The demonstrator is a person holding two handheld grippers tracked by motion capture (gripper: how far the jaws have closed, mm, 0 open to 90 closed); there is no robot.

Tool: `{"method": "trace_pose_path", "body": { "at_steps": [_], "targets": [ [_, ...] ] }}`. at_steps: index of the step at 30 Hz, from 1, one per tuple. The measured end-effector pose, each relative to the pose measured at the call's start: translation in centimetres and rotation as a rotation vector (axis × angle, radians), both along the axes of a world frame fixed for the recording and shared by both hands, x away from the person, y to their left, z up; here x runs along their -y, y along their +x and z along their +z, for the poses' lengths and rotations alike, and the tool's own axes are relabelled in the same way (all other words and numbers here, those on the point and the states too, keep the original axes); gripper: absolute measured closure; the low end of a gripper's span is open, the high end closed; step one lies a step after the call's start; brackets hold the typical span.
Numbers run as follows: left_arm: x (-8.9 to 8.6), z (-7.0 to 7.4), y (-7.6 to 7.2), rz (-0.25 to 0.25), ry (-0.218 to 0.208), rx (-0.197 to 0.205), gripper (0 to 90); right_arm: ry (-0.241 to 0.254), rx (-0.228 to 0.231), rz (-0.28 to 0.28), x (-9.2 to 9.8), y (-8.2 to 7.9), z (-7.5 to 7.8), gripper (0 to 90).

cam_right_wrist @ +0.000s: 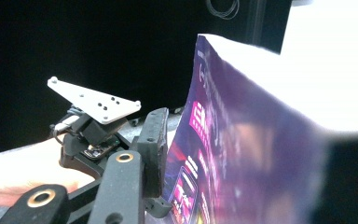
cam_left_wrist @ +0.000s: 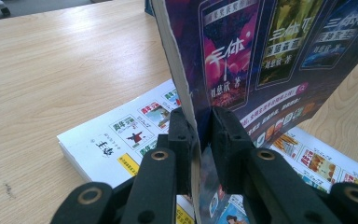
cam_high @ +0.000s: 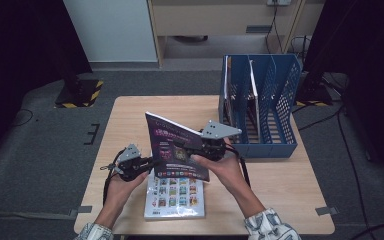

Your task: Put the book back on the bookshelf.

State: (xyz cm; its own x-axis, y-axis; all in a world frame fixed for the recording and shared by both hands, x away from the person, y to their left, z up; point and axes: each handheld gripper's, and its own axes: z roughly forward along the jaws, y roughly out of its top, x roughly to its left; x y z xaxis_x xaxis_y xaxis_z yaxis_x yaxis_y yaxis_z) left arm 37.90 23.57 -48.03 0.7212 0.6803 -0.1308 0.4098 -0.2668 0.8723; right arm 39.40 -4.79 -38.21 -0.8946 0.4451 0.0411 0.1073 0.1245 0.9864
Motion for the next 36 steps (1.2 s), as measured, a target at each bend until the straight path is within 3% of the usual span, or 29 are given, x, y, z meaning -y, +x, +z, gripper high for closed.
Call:
{"method": "trace_pose_path", "body": {
  "at_steps": [6, 8, 10, 11, 14, 17, 19, 22, 29, 36],
  "targets": [
    [0.0, 0.0, 0.0, -0.002, -0.001, 0.007, 77.7, -0.021, -0.006, -0.043, 0.1, 0.3, 0.4, 82.4],
    [-0.1, -0.1, 0.0, 0.005, -0.008, 0.006, 75.7, -0.027, -0.005, -0.054, 0.1, 0.4, 0.5, 83.7],
    [-0.1, -0.2, 0.0, 0.026, -0.008, 0.011, 69.5, -0.033, -0.003, -0.076, 0.2, 0.5, 0.6, 83.9],
    [-0.2, -0.3, 0.2, 0.041, -0.003, 0.033, 65.5, -0.031, -0.01, -0.075, 0.2, 0.6, 0.6, 84.0],
    [-0.7, -0.7, 0.4, 0.11, 0.012, 0.019, 42.9, -0.04, -0.011, -0.084, 0.2, 0.9, 0.8, 84.0],
    [-1.5, -1.0, 0.9, 0.114, 0.011, 0.033, 34.6, -0.045, 0.004, -0.094, 0.2, 0.9, 1.2, 84.1],
    [-2.0, -1.2, 1.1, 0.147, 0.048, 0.029, 29.3, -0.04, 0.013, -0.101, 0.3, 1.0, 1.5, 84.1],
    [-2.9, -1.5, 1.0, 0.25, 0.114, -0.018, 21.7, -0.034, 0.016, -0.111, 0.3, 1.1, 2.0, 84.1],
    [-4.0, -2.3, 1.4, 0.315, 0.198, -0.044, 11.0, -0.022, 0.031, -0.157, 0.6, 1.6, 3.0, 84.1],
    [-5.0, -3.1, 1.7, 0.345, 0.222, -0.087, 8.5, -0.016, 0.037, -0.179, 0.7, 2.1, 4.0, 84.1]
  ]
}}
